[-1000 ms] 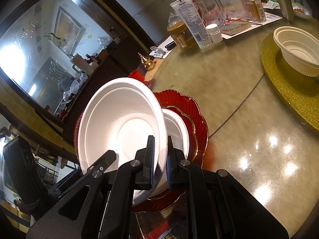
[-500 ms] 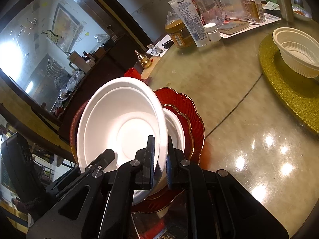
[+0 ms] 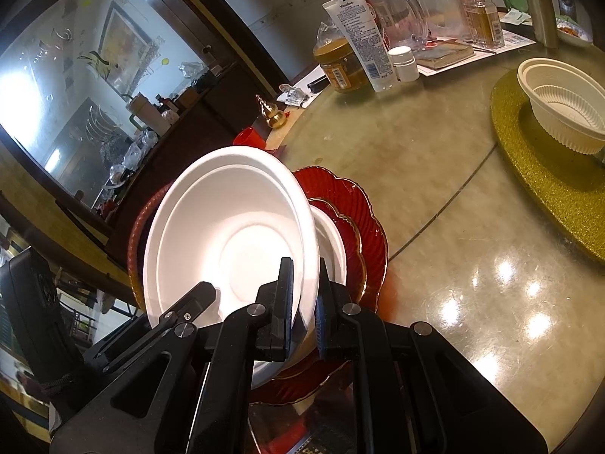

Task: Organize plates and bowls
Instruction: 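Lower the nested white bowls onto the plate stack and open both tools, then move both tools to the beige ribbed bowl on the gold mat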

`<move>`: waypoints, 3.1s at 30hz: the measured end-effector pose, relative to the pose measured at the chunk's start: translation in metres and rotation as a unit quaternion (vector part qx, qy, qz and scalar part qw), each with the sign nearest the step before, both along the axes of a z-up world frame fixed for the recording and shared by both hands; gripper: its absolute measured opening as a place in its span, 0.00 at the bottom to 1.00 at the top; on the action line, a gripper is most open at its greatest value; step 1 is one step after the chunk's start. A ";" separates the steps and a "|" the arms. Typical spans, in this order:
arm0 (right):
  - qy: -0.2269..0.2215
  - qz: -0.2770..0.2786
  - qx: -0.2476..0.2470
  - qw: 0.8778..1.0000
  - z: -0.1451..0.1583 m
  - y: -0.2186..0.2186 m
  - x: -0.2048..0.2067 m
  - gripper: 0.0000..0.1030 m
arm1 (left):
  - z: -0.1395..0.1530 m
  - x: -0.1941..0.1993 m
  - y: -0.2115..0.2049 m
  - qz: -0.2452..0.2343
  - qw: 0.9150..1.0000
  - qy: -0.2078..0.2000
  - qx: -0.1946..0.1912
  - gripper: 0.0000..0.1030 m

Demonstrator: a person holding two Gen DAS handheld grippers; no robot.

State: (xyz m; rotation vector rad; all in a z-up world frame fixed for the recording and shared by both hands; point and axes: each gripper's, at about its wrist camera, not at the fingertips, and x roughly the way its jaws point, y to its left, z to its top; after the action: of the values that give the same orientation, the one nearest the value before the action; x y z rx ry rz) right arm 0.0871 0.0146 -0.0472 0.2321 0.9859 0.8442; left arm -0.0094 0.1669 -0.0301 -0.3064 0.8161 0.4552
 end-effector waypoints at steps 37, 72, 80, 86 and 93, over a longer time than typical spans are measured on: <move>-0.024 -0.015 0.004 1.000 0.007 -0.006 0.000 0.37 | 0.019 -0.010 0.005 0.029 0.998 -0.038 0.039 0.68; 0.010 -0.092 0.115 0.989 0.013 -0.050 0.021 0.78 | 0.067 -0.026 0.006 0.062 0.988 -0.130 0.059 0.79; 0.021 -0.167 0.162 0.972 0.039 -0.109 0.038 0.78 | 0.098 0.022 -0.040 -0.036 0.984 -0.177 -0.001 0.82; 0.063 -0.301 0.182 0.934 0.037 -0.211 0.069 0.78 | 0.091 0.089 -0.098 -0.120 0.980 -0.154 -0.050 0.82; 0.149 -0.343 0.201 0.906 0.003 -0.270 0.112 0.78 | 0.041 0.172 -0.141 -0.145 0.982 -0.073 -0.095 0.82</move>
State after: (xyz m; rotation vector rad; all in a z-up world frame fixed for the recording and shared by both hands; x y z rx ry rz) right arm 0.1988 -0.2559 -0.0438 1.0269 0.9077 0.3486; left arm 0.1621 0.0257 0.0106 -0.3852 0.7465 0.0801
